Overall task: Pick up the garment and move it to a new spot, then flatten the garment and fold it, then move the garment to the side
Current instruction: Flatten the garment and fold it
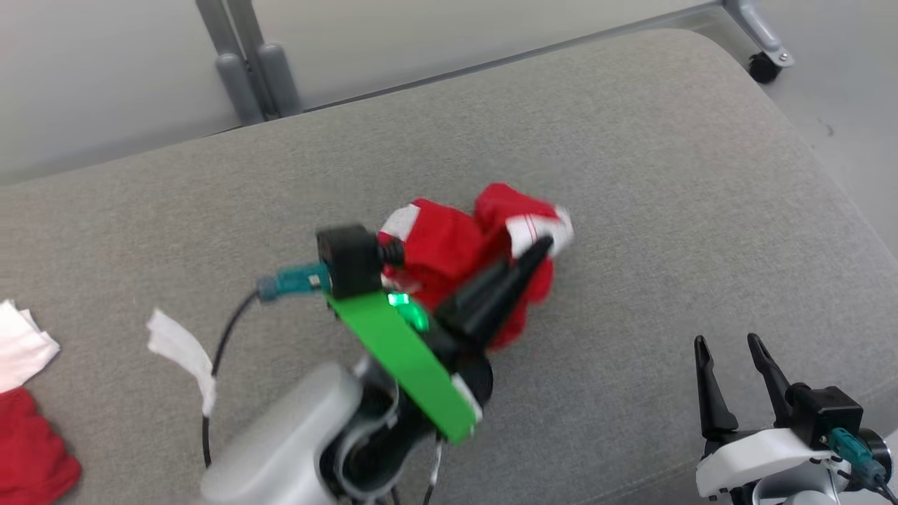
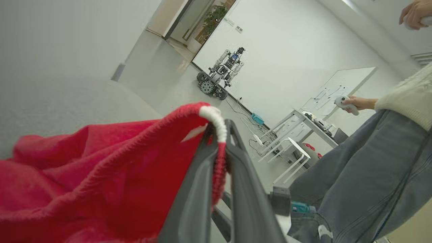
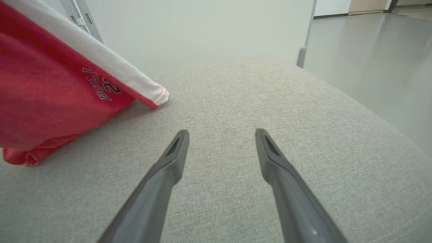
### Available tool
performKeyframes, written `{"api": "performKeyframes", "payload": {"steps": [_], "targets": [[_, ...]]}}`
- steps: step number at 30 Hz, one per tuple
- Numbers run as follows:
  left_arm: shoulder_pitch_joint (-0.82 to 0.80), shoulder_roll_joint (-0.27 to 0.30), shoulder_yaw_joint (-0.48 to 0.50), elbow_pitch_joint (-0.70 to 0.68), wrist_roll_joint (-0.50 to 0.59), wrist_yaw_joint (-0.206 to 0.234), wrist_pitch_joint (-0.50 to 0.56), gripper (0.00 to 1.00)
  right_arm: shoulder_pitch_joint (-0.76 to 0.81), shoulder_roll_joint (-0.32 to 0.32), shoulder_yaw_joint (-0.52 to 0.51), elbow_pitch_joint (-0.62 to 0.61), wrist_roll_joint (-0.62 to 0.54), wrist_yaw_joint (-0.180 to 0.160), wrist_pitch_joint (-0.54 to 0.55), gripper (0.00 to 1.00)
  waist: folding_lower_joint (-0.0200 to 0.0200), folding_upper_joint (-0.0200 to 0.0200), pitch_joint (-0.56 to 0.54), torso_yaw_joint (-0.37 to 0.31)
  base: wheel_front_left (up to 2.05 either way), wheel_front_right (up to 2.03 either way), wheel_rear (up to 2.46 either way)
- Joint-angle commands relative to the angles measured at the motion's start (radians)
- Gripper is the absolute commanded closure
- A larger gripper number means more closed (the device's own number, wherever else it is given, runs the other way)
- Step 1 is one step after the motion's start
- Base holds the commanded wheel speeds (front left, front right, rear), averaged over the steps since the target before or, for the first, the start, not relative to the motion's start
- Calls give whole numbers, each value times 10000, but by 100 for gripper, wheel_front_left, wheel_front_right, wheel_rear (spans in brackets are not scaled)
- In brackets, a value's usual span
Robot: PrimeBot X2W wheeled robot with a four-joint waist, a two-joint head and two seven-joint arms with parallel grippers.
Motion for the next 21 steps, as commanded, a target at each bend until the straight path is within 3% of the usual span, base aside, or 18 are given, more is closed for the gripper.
{"api": "performKeyframes", "payload": {"steps": [1, 5, 12, 21], "targets": [[630, 507, -405, -227, -70, -20, -67, 100, 119, -7, -3, 51, -39, -14, -2, 0, 0, 0, -238, 571, 0, 0, 0], [2120, 1259, -1501, -477, -455, -23, -488, 100, 94, -17, 10, 102, -169, -15, -2, 0, 0, 0, -361, 1067, 0, 0, 0], [3299, 2250, -2027, 737, -1159, -22, -1509, 100, 344, -20, -61, 216, -504, -14, -2, 0, 0, 0, -610, 1942, 0, 0, 0], [3337, 2472, -2157, 2228, -1729, -23, -2260, 100, 425, -57, 64, 380, -542, -15, -2, 0, 0, 0, -894, 2495, 0, 0, 0]]}}
